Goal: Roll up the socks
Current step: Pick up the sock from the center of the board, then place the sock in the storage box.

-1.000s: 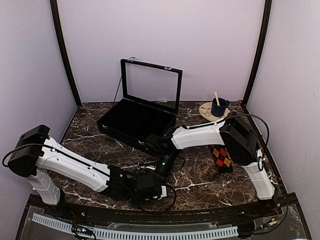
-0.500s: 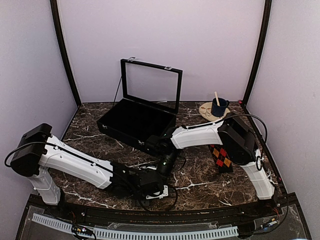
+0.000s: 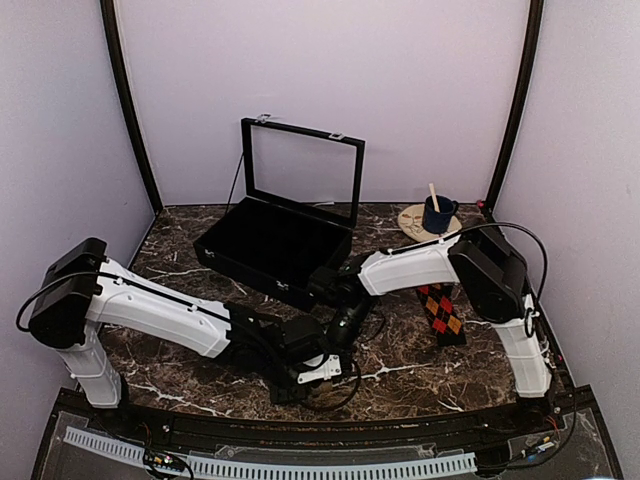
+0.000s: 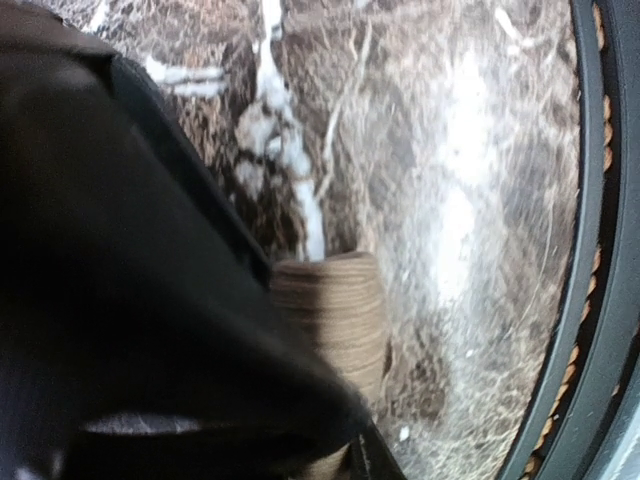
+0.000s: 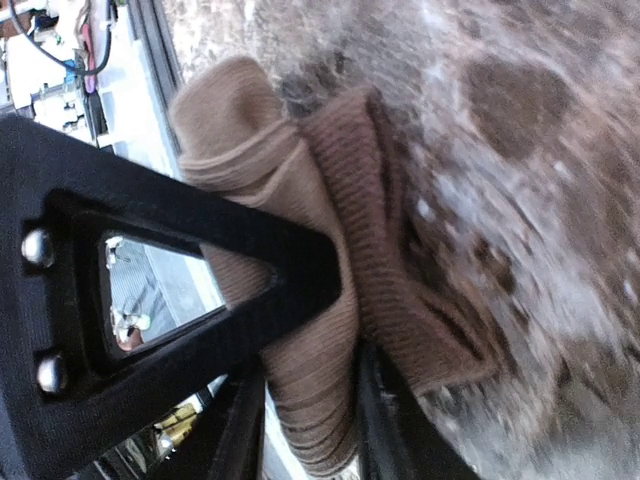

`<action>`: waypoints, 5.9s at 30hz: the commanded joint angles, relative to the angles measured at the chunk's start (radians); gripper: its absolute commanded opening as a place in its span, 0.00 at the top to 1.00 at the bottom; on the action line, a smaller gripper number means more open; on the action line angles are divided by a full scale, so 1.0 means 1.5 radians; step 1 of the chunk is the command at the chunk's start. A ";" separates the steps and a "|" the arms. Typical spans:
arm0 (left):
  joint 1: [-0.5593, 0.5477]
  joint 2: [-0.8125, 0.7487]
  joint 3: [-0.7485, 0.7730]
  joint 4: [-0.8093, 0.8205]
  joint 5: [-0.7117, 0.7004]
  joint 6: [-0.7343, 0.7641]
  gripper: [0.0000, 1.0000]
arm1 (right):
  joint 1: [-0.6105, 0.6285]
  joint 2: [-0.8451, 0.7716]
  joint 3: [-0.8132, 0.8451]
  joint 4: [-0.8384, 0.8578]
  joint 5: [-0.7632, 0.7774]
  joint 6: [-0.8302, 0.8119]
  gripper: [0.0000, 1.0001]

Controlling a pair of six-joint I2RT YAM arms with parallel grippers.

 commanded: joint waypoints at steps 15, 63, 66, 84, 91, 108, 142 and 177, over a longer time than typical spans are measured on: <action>0.039 0.069 -0.040 -0.070 0.204 -0.070 1.00 | -0.064 -0.131 -0.147 0.110 0.113 0.081 0.66; 0.362 -0.289 0.067 -0.043 0.101 -0.309 1.00 | -0.093 -0.241 -0.218 0.200 0.215 0.157 0.65; 0.386 -0.298 0.099 -0.053 0.027 -0.296 1.00 | -0.093 -0.244 -0.212 0.205 0.229 0.163 0.65; 0.444 -0.091 0.169 0.181 -0.253 -0.114 1.00 | -0.093 -0.285 -0.199 0.260 0.355 0.183 0.65; 0.489 0.010 0.215 0.214 -0.285 -0.080 1.00 | -0.093 -0.283 -0.192 0.246 0.364 0.161 0.65; 0.507 0.107 0.244 0.128 -0.249 -0.175 1.00 | -0.094 -0.249 -0.176 0.233 0.367 0.131 0.65; 0.535 0.186 0.357 -0.191 -0.126 -0.676 1.00 | -0.094 -0.263 -0.206 0.257 0.354 0.124 0.65; 0.588 0.257 0.405 -0.398 -0.066 -0.856 1.00 | -0.094 -0.276 -0.242 0.356 0.314 0.154 0.64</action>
